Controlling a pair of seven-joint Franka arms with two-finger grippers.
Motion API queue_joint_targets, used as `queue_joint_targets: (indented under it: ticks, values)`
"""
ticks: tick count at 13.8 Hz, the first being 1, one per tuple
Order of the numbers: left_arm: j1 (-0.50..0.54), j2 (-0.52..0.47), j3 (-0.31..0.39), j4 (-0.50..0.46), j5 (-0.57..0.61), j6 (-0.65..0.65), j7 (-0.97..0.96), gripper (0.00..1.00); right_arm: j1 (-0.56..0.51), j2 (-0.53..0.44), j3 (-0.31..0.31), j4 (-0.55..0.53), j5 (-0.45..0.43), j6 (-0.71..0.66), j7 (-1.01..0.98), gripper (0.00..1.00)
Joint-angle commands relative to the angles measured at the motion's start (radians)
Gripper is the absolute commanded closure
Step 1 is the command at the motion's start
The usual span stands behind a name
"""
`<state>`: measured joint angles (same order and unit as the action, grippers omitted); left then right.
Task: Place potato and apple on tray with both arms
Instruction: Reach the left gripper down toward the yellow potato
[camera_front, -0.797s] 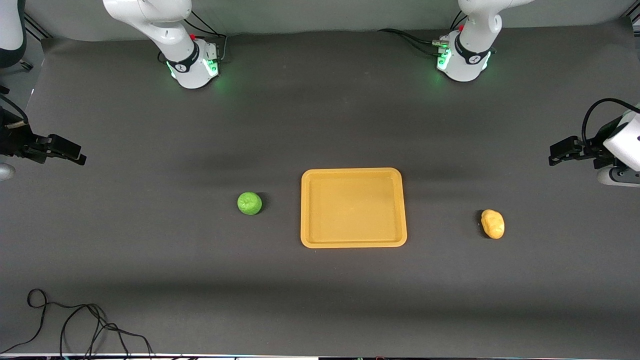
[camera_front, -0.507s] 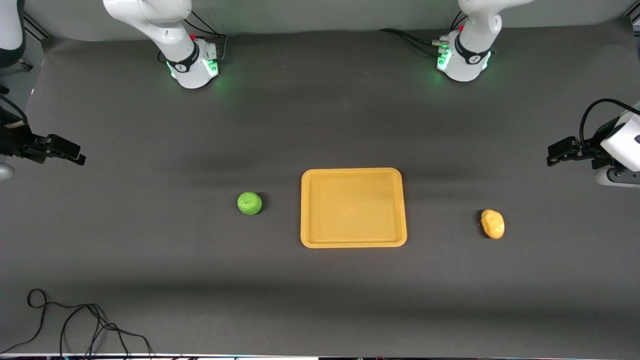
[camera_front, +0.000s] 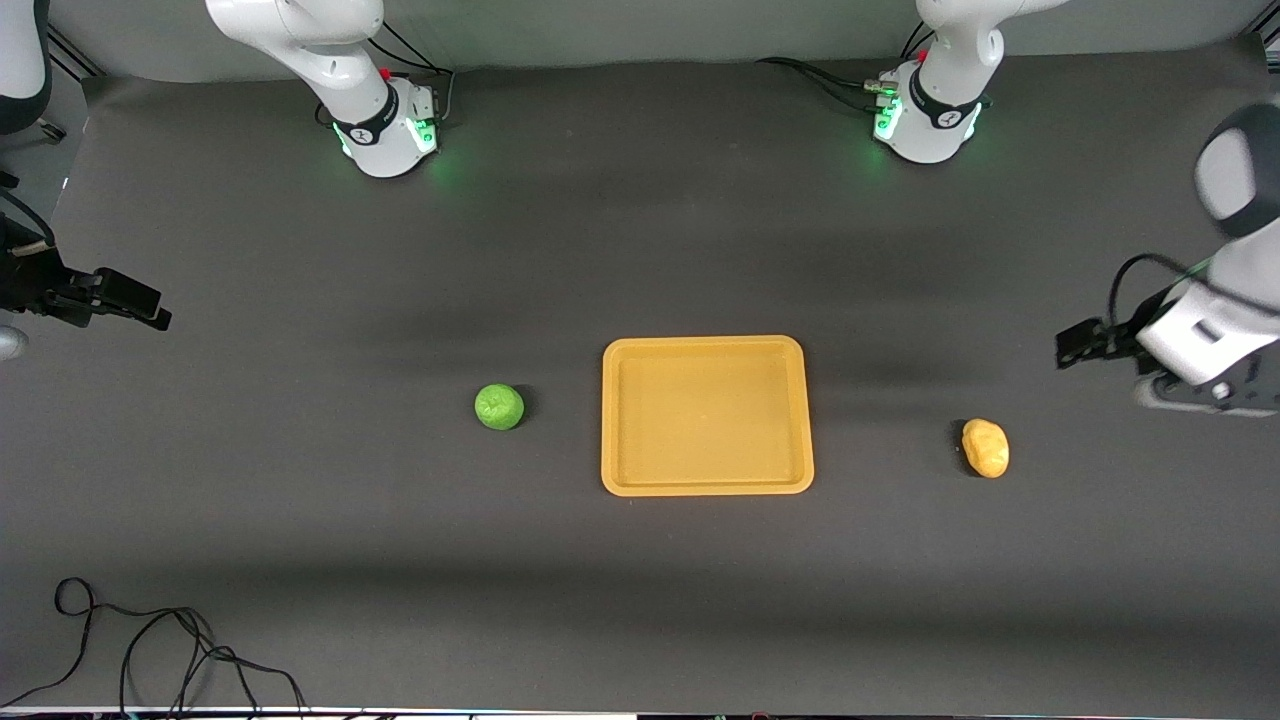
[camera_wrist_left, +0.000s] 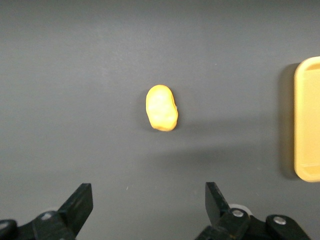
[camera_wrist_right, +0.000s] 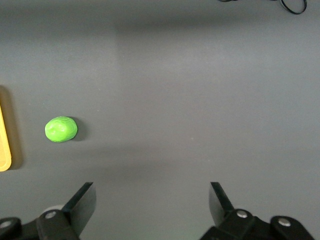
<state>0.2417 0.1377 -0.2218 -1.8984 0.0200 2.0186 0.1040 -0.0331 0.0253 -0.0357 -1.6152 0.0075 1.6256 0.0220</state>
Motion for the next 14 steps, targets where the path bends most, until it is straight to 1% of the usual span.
queue_joint_targets:
  ticks: [1, 3, 5, 8, 9, 10, 13, 14]
  values:
    - [0.004, 0.08, 0.006, -0.117, 0.002, 0.168, -0.01, 0.0, 0.015, -0.002, -0.013, 0.011, -0.012, -0.01, -0.022, 0.0]
    - [-0.005, 0.161, 0.006, -0.114, 0.002, 0.218, -0.014, 0.0, 0.015, -0.002, -0.013, 0.009, -0.012, -0.01, -0.022, 0.0]
    - [-0.01, 0.221, 0.006, -0.113, 0.002, 0.262, -0.015, 0.0, 0.015, -0.002, -0.013, 0.008, -0.012, -0.01, -0.022, 0.0]
    - [-0.015, 0.319, 0.006, -0.079, 0.008, 0.374, -0.018, 0.0, 0.015, -0.002, -0.013, 0.008, -0.014, -0.01, -0.022, 0.0]
    - [-0.015, 0.341, 0.006, -0.064, 0.008, 0.385, -0.018, 0.04, 0.015, -0.002, -0.013, 0.008, -0.012, -0.01, -0.024, 0.0]
    - [-0.015, 0.356, 0.006, -0.054, 0.008, 0.403, -0.02, 0.19, 0.015, -0.002, -0.013, 0.008, -0.012, -0.01, -0.022, 0.0]
    - [-0.025, 0.398, 0.006, -0.036, 0.008, 0.449, -0.021, 0.19, 0.018, -0.002, -0.009, 0.006, -0.012, -0.01, -0.016, 0.0]
    - [-0.028, 0.411, 0.006, -0.034, 0.008, 0.471, -0.024, 0.22, 0.027, -0.004, -0.007, 0.005, -0.012, -0.01, -0.008, 0.0]
